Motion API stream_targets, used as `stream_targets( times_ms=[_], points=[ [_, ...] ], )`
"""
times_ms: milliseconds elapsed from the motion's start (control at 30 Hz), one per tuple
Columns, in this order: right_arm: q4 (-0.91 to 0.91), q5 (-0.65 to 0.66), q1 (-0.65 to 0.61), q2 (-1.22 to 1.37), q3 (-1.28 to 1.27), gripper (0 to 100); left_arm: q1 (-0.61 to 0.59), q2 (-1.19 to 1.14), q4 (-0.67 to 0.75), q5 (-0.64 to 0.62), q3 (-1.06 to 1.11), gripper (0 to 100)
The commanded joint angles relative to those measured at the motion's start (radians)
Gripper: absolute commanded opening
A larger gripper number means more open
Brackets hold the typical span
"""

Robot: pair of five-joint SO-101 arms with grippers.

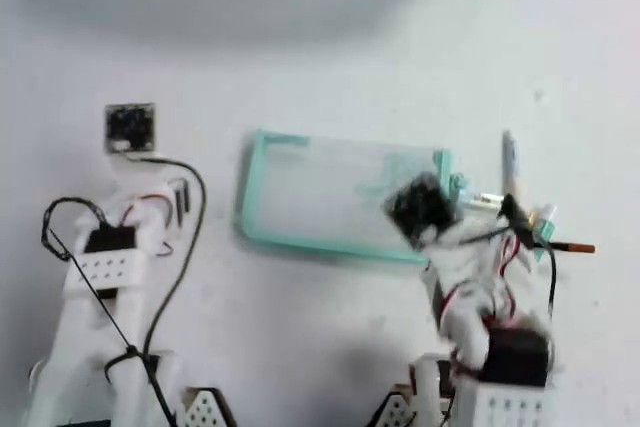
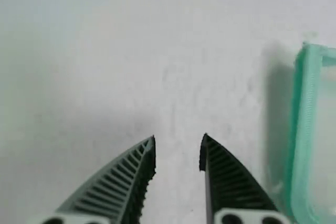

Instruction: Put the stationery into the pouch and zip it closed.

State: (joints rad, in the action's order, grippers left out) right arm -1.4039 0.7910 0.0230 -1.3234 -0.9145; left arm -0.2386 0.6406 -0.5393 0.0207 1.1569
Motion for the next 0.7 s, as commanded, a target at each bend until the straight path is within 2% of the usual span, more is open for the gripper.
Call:
stream_targets(
  times_ms=[0, 133, 367, 433, 467, 600, 667],
  points=[
    [-0.028, -0.109, 0.053, 0.262, 0.242, 32.6, -0.062, -0.002, 0.005, -0.052, -0.014, 15],
    [-0.064, -0.328, 0.116, 0.501, 0.433, 32.6, -0.065, -0.002, 0.020, -0.054, -0.011, 15],
    [0.005, -0.568, 0.090, 0.877, 0.582, 32.6, -0.045, -0.002, 0.017, -0.054, -0.005, 15],
    [0.027, -0.597, 0.054, 0.960, 0.618, 32.6, -0.033, -0.004, 0.015, -0.054, -0.005, 15],
    [0.031, -0.560, 0.035, 0.997, 0.635, 32.6, -0.033, -0.004, 0.015, -0.054, -0.005, 15],
    [0.008, -0.192, -0.012, 1.096, 0.651, 32.6, -0.035, -0.004, 0.015, -0.054, -0.005, 15],
    [0.005, -0.095, 0.021, 1.136, 0.651, 32.6, -0.036, -0.004, 0.015, -0.054, -0.005, 15]
  ],
)
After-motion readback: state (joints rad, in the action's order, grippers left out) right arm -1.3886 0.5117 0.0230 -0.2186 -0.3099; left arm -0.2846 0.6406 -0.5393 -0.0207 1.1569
